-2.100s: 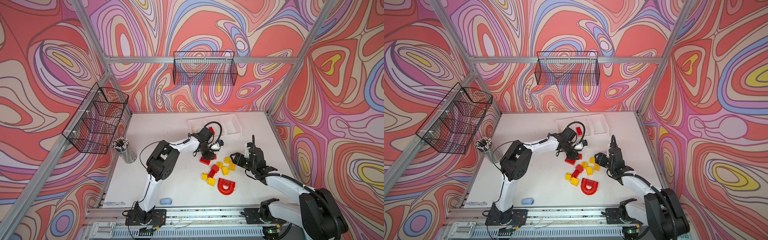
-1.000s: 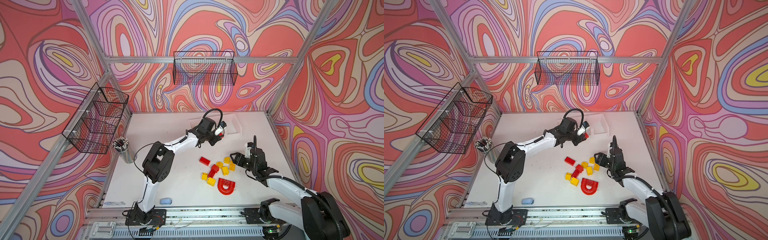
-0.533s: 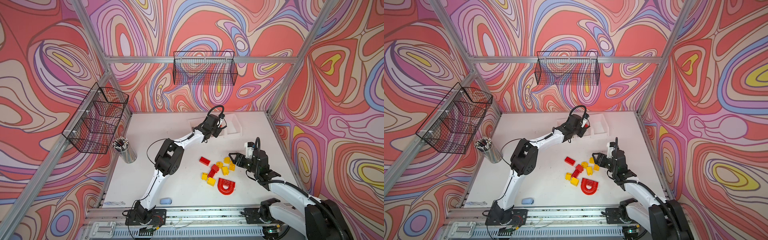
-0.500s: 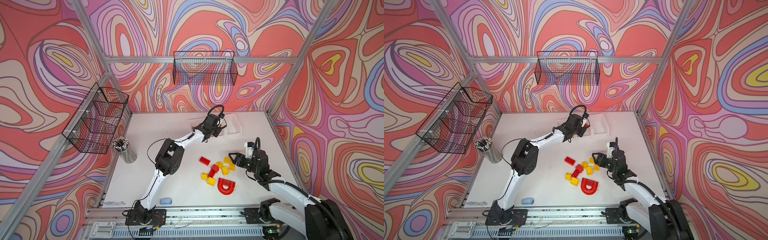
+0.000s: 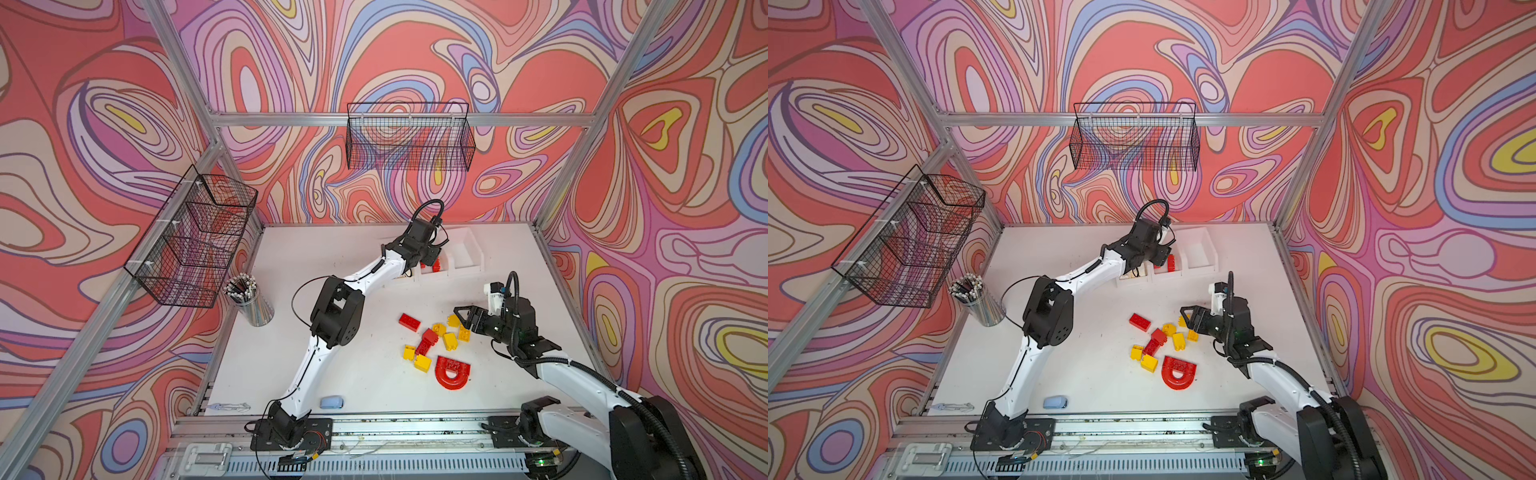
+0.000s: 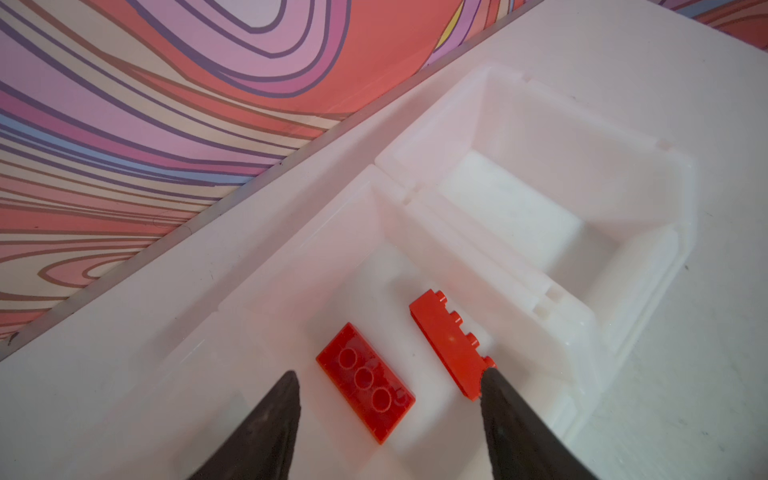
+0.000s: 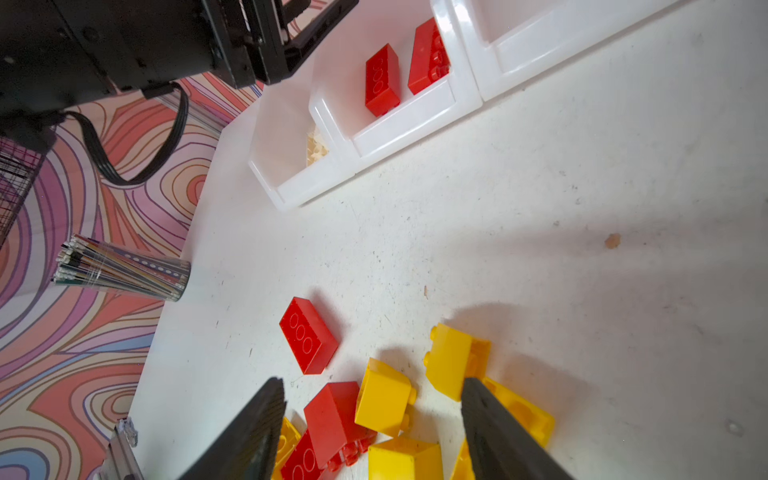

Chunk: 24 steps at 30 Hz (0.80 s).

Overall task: Sort the legos into containers by color
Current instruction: 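Withdraw the left gripper while the right gripper grasps a red 2x2 brick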

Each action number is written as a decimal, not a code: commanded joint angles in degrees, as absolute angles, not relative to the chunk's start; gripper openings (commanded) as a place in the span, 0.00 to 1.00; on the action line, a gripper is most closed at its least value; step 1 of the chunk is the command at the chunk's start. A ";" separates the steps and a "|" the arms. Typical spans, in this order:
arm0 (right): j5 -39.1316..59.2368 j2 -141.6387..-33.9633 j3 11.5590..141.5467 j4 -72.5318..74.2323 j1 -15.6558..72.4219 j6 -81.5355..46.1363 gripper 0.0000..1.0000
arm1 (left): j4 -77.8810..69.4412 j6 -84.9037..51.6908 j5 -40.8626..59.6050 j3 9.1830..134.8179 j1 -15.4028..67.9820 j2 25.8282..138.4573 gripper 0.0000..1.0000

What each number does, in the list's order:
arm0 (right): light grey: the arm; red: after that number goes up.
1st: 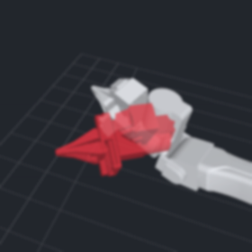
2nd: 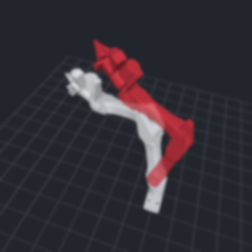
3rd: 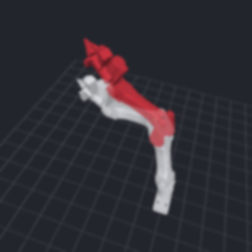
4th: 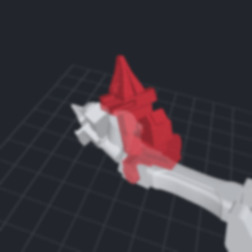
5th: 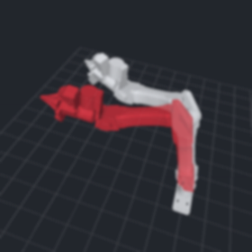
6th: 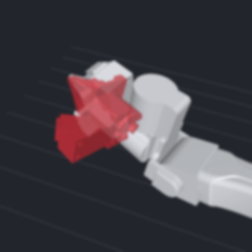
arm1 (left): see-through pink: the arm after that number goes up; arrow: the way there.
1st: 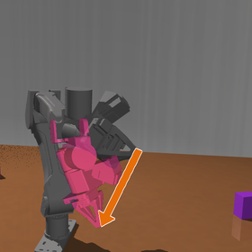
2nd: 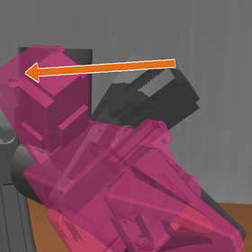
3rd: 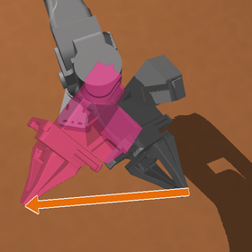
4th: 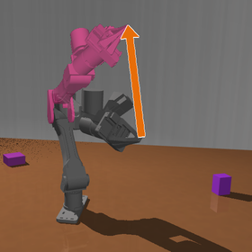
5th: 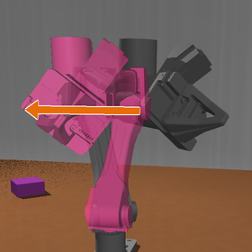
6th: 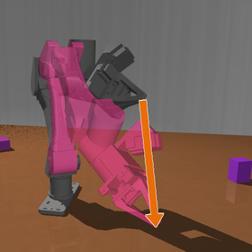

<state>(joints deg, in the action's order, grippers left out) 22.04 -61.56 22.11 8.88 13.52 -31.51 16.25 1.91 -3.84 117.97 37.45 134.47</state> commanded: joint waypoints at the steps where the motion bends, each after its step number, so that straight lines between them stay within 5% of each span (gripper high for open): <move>1: 20.95 -61.50 26.67 3.33 15.36 -27.91 0.68 | 18.01 1.81 -2.87 113.62 37.18 123.32 0.69; 11: 9.10 -71.10 38.56 -10.72 31.24 -21.62 0.40 | 15.59 -9.18 4.51 85.39 36.47 89.52 0.69; 24: 1.68 -81.87 44.74 -17.45 38.03 -16.06 0.44 | 15.64 -14.90 2.55 54.43 36.50 60.81 0.69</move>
